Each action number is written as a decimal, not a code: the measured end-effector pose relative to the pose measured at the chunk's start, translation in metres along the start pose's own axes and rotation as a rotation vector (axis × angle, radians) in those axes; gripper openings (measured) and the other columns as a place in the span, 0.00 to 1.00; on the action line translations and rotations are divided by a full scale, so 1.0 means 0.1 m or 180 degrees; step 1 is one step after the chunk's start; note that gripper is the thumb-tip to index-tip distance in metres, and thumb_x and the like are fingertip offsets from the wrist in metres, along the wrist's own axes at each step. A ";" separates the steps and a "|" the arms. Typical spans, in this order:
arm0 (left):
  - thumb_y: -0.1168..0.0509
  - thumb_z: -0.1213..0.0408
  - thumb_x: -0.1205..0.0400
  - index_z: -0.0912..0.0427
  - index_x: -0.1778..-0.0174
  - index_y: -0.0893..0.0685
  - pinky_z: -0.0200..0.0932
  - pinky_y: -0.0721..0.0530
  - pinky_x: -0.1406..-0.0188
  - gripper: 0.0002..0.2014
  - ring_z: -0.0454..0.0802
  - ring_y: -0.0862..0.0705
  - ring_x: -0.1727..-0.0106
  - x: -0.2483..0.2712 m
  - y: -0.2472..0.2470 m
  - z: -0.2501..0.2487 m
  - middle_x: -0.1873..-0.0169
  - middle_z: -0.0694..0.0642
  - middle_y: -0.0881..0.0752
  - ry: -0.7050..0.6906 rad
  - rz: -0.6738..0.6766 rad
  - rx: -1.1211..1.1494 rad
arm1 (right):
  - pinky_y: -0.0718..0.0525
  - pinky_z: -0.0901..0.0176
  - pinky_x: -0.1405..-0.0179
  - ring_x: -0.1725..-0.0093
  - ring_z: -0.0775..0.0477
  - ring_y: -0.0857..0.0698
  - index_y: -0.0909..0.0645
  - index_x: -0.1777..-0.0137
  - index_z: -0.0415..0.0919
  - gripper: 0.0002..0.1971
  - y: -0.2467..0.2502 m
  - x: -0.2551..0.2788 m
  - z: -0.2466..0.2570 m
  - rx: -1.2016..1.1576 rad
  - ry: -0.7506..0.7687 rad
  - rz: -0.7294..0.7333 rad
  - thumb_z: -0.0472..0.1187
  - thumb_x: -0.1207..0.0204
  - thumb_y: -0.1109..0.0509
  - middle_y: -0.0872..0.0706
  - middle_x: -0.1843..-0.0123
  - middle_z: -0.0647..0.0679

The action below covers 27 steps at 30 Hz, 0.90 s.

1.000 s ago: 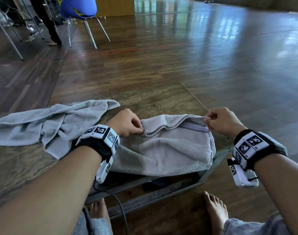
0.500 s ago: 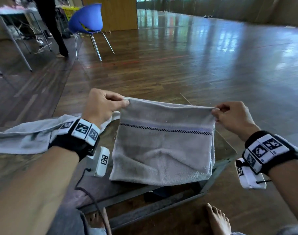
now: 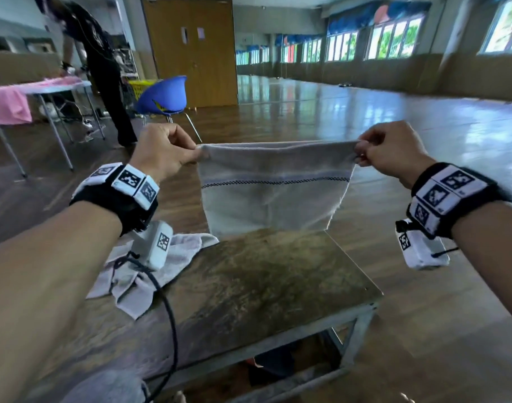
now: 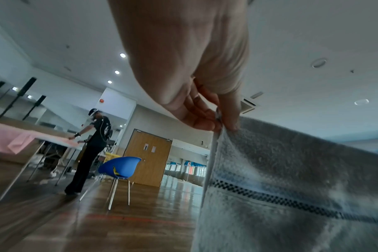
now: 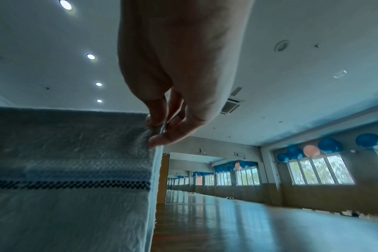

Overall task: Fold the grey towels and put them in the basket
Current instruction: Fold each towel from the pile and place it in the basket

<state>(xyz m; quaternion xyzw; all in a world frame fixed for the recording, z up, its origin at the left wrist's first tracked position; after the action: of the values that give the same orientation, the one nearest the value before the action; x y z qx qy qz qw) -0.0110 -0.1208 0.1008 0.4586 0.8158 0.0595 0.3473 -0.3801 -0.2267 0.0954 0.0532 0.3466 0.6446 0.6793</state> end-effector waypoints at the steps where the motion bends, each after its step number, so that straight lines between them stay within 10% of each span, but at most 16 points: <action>1: 0.18 0.69 0.29 0.66 0.62 0.15 0.48 0.16 0.59 0.11 0.54 0.17 0.65 0.02 0.03 -0.03 0.64 0.66 0.13 -0.0039 0.0043 0.0023 | 0.07 0.50 0.56 0.66 0.46 0.08 0.14 0.50 0.29 0.01 0.02 0.01 0.04 0.0070 0.0042 0.0048 0.28 0.20 0.27 0.10 0.60 0.33; 14: 0.23 0.74 0.24 0.72 0.53 0.09 0.56 0.11 0.44 0.06 0.64 0.09 0.58 -0.08 0.05 -0.18 0.62 0.69 0.10 0.0431 0.0471 -0.0401 | 0.07 0.45 0.57 0.58 0.28 0.08 0.18 0.56 0.34 0.04 -0.09 -0.01 0.04 -0.0310 -0.0589 0.0240 0.30 0.20 0.25 0.17 0.34 0.28; 22: 0.27 0.72 0.21 0.67 0.51 0.08 0.46 0.12 0.50 0.05 0.51 0.12 0.59 0.01 0.00 -0.11 0.56 0.63 0.08 -0.0266 -0.0317 -0.0594 | 0.09 0.43 0.44 0.42 0.34 0.11 0.22 0.55 0.45 0.09 -0.20 -0.01 -0.12 -0.0761 -0.0067 0.0021 0.31 0.15 0.32 0.16 0.39 0.32; 27: 0.26 0.69 0.22 0.60 0.53 0.06 0.39 0.16 0.54 0.05 0.45 0.12 0.59 0.44 0.00 0.24 0.58 0.54 0.07 -0.0224 0.0096 -0.0795 | 0.09 0.35 0.47 0.45 0.30 0.10 0.21 0.58 0.47 0.12 -0.22 0.44 -0.46 -0.0538 -0.0042 0.0405 0.30 0.16 0.31 0.12 0.49 0.38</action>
<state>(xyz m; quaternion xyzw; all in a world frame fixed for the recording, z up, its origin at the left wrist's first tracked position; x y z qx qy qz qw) -0.0111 -0.0907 0.0604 0.4257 0.7824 0.1497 0.4291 -0.3895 -0.2074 0.0309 0.0218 0.2824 0.7131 0.6413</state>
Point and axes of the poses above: each hand's wrist, its own x-axis away from the middle knuckle, its own y-axis out of the back of the hand, z = x × y, the point moved 1 cm from there along -x, towards the middle knuckle
